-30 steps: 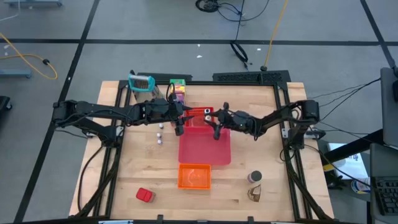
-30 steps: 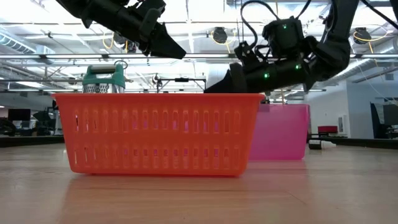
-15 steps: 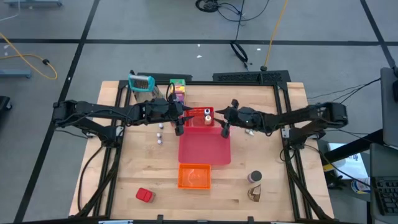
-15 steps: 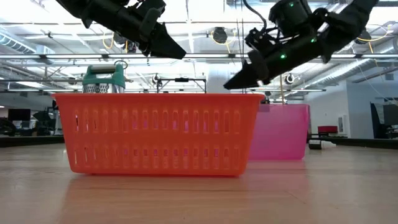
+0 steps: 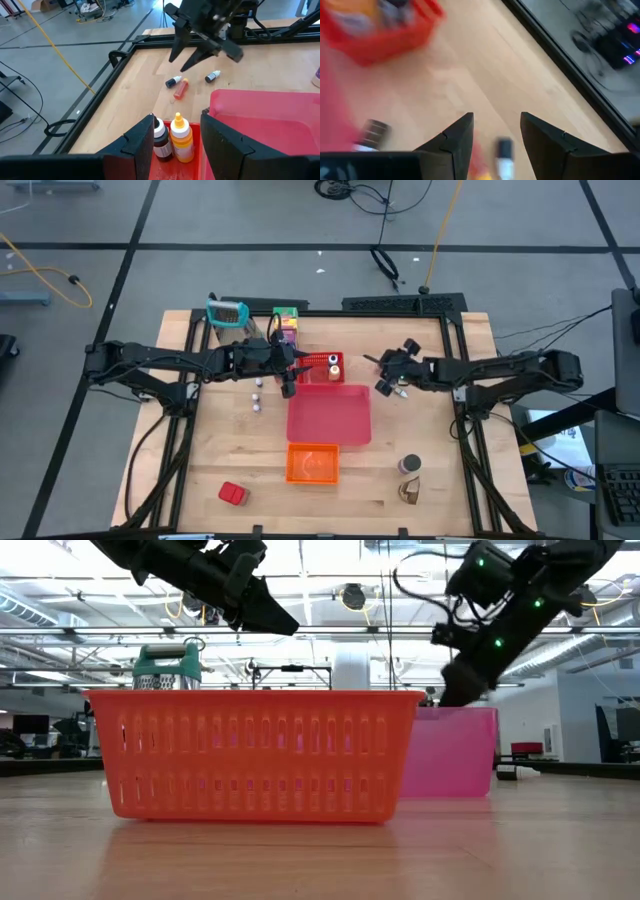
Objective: Pick & Place Kitchen Items
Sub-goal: Put the violet food coloring bottle into the red bin
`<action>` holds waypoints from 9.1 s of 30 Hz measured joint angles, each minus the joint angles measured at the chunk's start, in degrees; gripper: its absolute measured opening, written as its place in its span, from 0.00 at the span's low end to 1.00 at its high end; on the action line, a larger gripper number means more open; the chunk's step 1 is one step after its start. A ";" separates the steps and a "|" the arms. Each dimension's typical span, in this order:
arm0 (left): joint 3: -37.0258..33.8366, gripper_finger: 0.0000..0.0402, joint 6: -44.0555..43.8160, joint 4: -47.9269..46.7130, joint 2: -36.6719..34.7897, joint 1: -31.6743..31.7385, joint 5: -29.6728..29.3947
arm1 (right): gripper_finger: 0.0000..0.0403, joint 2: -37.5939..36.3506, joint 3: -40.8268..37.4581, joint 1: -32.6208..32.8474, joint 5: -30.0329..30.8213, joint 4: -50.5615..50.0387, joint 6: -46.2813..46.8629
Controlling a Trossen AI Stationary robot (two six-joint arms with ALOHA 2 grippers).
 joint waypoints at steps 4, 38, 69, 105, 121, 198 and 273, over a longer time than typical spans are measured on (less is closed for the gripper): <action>0.00 0.40 -0.20 0.00 0.01 -0.01 0.00 | 0.38 -0.03 -2.87 -0.91 2.10 0.18 1.34; 0.00 0.40 -0.18 0.11 0.02 0.00 0.00 | 0.38 1.88 -13.08 -14.95 -12.02 13.91 1.59; 0.00 0.40 -0.40 0.07 0.00 -0.02 0.00 | 0.14 2.94 -20.35 -16.97 -16.83 27.38 2.22; 0.00 0.40 0.12 0.00 0.02 -0.01 0.02 | 0.37 4.35 -20.33 -16.83 -16.42 36.34 8.96; 0.00 0.40 -0.22 -0.24 0.02 0.00 0.02 | 0.35 15.65 -19.96 -16.84 -15.81 45.05 10.43; 0.24 0.40 -6.65 45.53 19.66 0.07 15.45 | 0.13 6.56 -6.76 3.24 -25.58 69.45 -5.25; 0.25 0.26 -8.15 44.42 19.75 2.19 26.78 | 0.11 11.93 -2.06 2.00 -28.92 61.25 -7.96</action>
